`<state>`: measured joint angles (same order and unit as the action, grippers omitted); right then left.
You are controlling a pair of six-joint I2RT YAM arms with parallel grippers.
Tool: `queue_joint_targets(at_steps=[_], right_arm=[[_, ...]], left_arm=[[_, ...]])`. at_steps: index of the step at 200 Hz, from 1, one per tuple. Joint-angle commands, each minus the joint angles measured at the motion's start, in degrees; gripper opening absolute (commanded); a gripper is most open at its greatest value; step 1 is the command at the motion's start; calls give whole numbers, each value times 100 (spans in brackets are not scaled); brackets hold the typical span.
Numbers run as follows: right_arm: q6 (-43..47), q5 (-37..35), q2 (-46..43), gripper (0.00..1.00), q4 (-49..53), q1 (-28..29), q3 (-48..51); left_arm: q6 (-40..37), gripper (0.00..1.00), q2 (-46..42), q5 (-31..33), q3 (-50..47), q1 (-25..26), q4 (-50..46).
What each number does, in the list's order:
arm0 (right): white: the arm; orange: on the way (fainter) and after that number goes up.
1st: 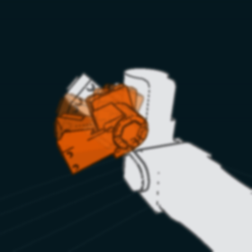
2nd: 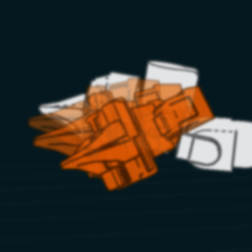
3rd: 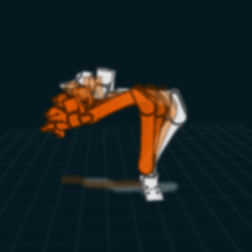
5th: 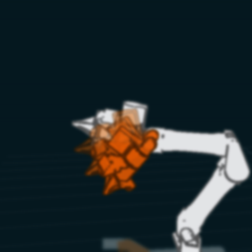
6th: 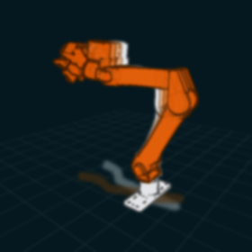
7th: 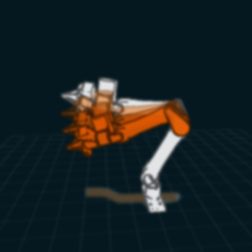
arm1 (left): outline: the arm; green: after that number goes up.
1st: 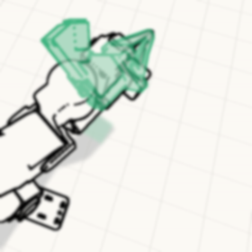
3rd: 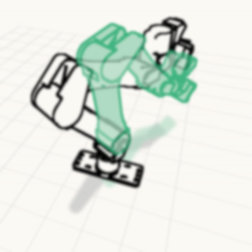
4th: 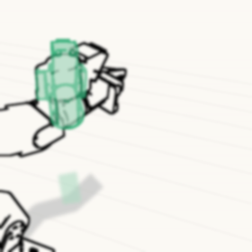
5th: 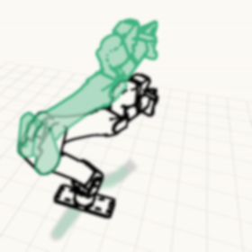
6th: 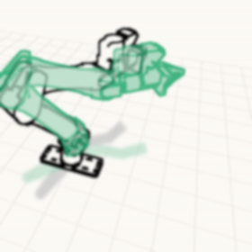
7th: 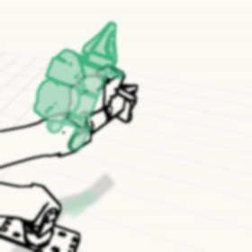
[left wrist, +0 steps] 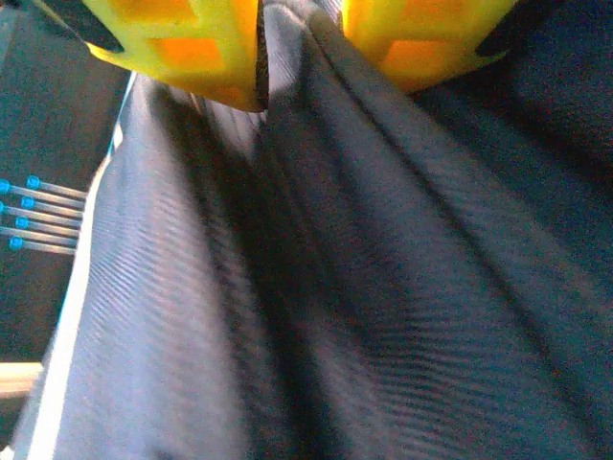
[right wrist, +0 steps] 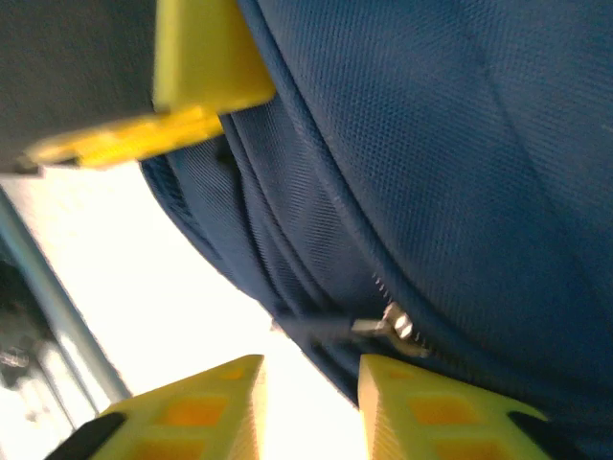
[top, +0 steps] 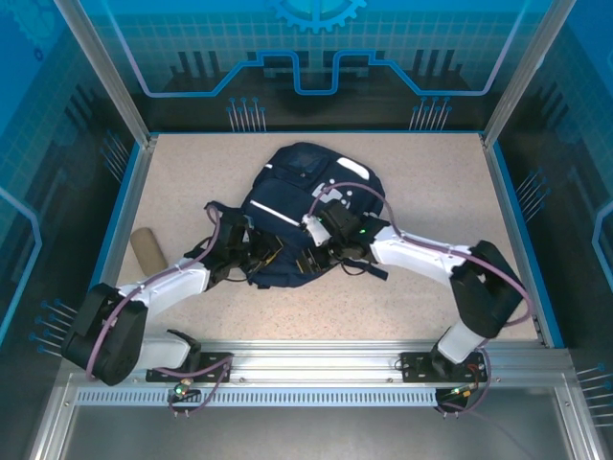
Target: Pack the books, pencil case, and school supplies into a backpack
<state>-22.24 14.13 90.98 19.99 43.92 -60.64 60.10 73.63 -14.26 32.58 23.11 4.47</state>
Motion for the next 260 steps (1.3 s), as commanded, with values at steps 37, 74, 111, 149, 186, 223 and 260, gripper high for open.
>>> queue_joint_targets(at_steps=[37, 74, 111, 149, 186, 223, 260], right_arm=[[-1178, -209, -1288, 70, -150, -634, 535], [-1947, -60, -1414, 74, -223, -1141, 628], [-2254, -28, -1451, 75, -206, -1358, 674], [-2388, 82, -1502, 76, -261, -1518, 850], [-2398, 64, -1505, 76, -223, -1558, 879], [-2461, 99, -1401, 76, -191, -1571, 862], [-3168, 604, -1104, 72, -606, -1585, 988]], left_arm=[[-1277, 53, -1071, 460, 364, 189, -1581], [-2186, 53, -1131, 1030, 824, 868, -2096], [-3021, 48, -391, 1565, 1438, 1761, -2307], [-3357, 40, 604, 2116, 2108, 2242, -2574], [-3400, 36, 1191, 2428, 2480, 2329, -2739], [-3375, 29, 1473, 2441, 2622, 2329, -2839], [-3352, 19, 1580, 2317, 2593, 2329, -2757]])
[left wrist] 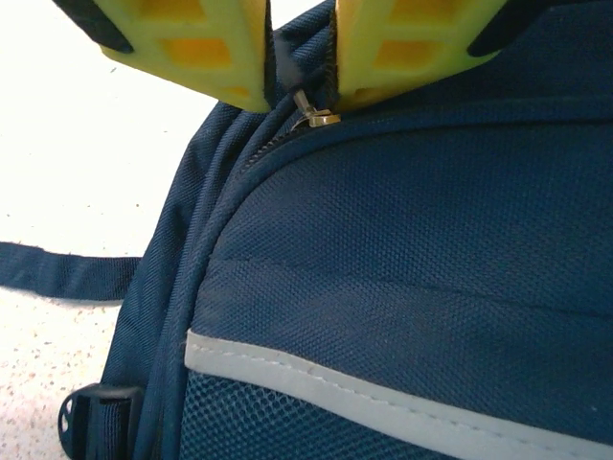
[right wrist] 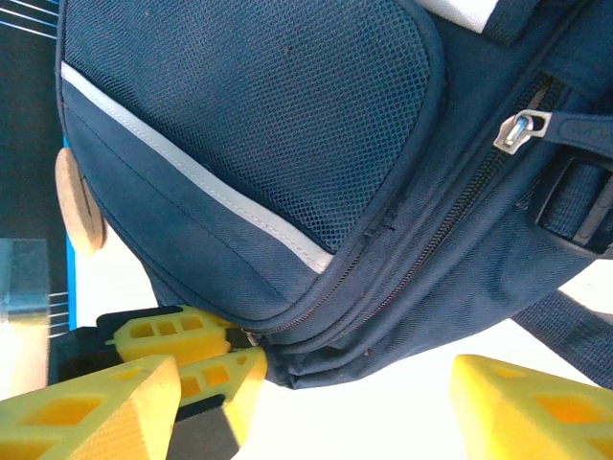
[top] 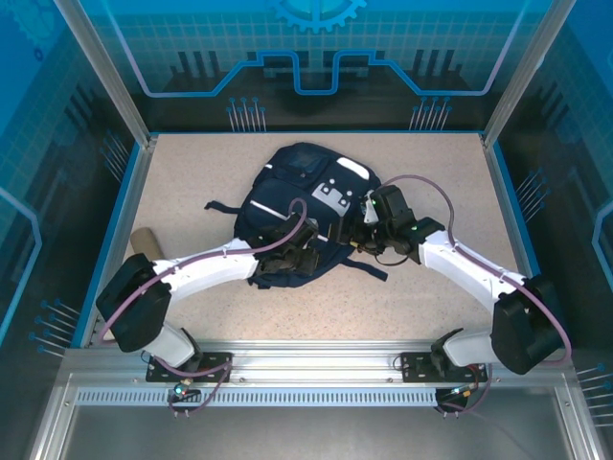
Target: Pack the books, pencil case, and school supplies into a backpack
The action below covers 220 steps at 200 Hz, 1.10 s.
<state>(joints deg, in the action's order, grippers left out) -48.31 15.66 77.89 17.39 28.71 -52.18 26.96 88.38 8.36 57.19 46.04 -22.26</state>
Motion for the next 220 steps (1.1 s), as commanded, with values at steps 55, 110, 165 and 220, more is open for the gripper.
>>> queue_joint_targets(at_steps=[55, 110, 165, 220], right_arm=[[-1256, 874, 692, 65, -1080, -32, 258], [-1391, 983, 1260, 64, -1295, 99, -44], [-1540, 1027, 1631, 51, -1447, 117, -151], [-1619, 1033, 1908, 36, -1543, 174, -312]], left_arm=[[10, 27, -29, 16, -34, 39, 89], [322, 39, 59, 156, -54, 42, 261], [419, 20, 121, 510, -98, 46, 57], [406, 18, 189, 648, -95, 142, 133]])
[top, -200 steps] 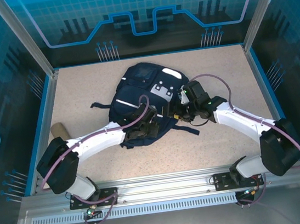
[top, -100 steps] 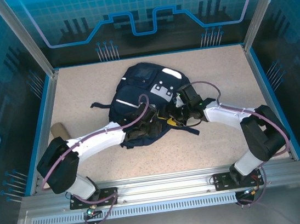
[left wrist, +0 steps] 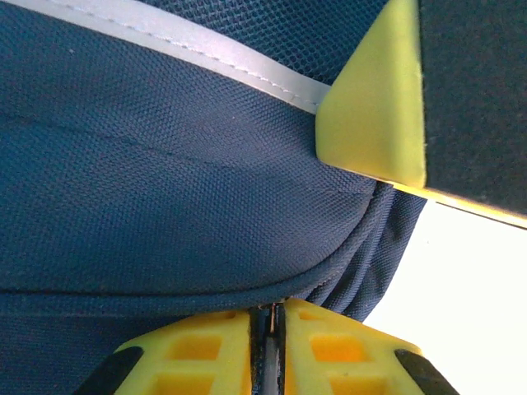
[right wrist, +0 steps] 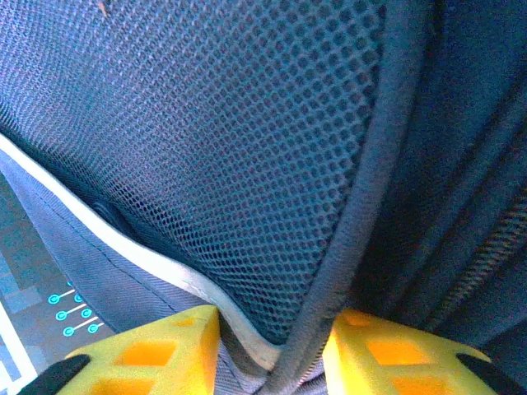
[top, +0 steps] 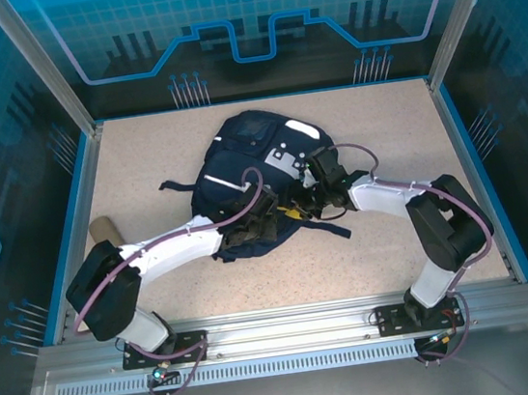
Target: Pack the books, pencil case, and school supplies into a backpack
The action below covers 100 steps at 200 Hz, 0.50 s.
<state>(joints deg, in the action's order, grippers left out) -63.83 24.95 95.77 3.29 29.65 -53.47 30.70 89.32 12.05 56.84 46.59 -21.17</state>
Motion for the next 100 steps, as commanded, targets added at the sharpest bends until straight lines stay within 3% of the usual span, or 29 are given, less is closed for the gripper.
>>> queue_joint_targets(at_steps=[1, 42, 72, 100], right_arm=[[-68, 105, 123, 36, -130, 83, -186], [-68, 50, 157, 35, -94, 102, -215], [-50, -153, 98, 14, 75, 102, -204], [149, -784, -144, 5, 718, 79, -221]], left_arm=[[33, 18, 99, 288, -59, 96, 20], [5, 20, 229, 453, -26, 162, -39], [-62, 6, 250, 749, 44, 175, -273], [-172, 0, -44, 1215, 36, 175, -599]])
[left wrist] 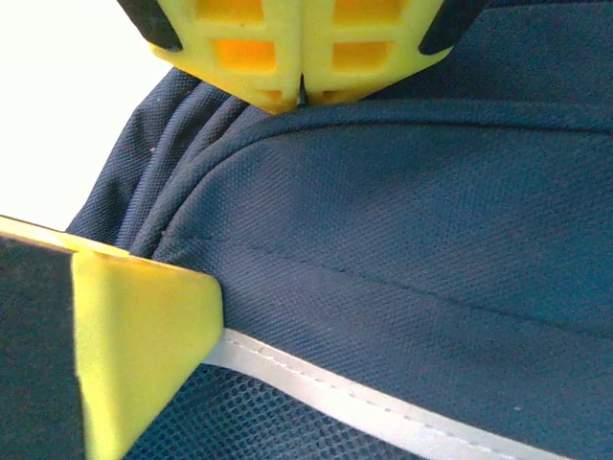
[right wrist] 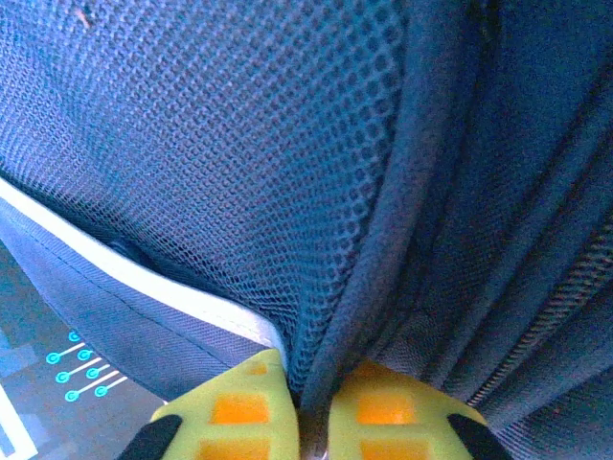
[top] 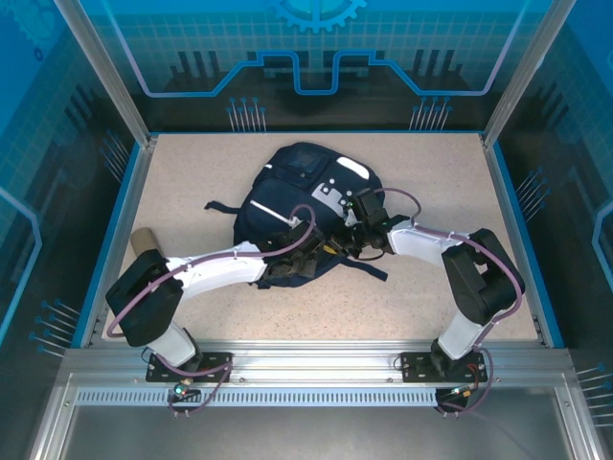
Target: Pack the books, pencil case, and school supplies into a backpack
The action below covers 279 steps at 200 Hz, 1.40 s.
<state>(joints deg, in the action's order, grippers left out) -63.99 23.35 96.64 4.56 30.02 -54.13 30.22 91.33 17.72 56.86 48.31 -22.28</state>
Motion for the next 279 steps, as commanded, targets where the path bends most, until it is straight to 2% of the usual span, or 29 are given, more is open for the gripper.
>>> queue_joint_targets(at_steps=[1, 20, 43, 64, 85, 102, 130, 142, 157, 198, 239, 260, 279], right_arm=[[175, -649, -241, 5, 613, 41, -157], [339, -1206, -462, 1, 1164, 1, -171], [420, -1736, -717, 0, 1644, -161, -90], [521, -1928, -979, 0, 1753, -408, 74], [739, -1889, -1158, 0, 1772, -670, 113], [963, -1598, -1320, 25, 1687, -810, 129], [955, -1165, -1836, 55, 1743, -738, 115], [823, -1185, -2043, 65, 2002, -716, 85], [551, -1333, -2280, 70, 2303, -718, 141], [-268, -1439, -2641, 71, 2612, -753, 633], [-564, -1359, -2512, 71, 2452, -761, 803], [-360, -1255, -2245, 66, 2368, -770, 593], [-204, -1382, -2048, 55, 2365, -770, 404]], left_arm=[[-127, 0, -259, 669, 26, 3, -496], [-190, 0, -571, 953, -114, -38, -617], [-240, 0, -905, 982, -375, -303, -638], [-370, 0, -1123, 802, -620, -695, -483], [-659, 0, -1222, 316, -778, -1004, -47], [-944, 0, -1156, -180, -728, -1024, 290], [-1135, 0, -917, -436, -298, -605, 383], [-1176, 0, -771, -529, -93, -361, 413], [-1122, 0, -644, -739, 54, -154, 589], [-941, 0, -355, -1233, 431, 271, 972], [-882, 0, -152, -1283, 599, 363, 1025], [-926, 0, -194, -1209, 564, 363, 944], [-979, 0, -295, -1042, 520, 363, 806]])
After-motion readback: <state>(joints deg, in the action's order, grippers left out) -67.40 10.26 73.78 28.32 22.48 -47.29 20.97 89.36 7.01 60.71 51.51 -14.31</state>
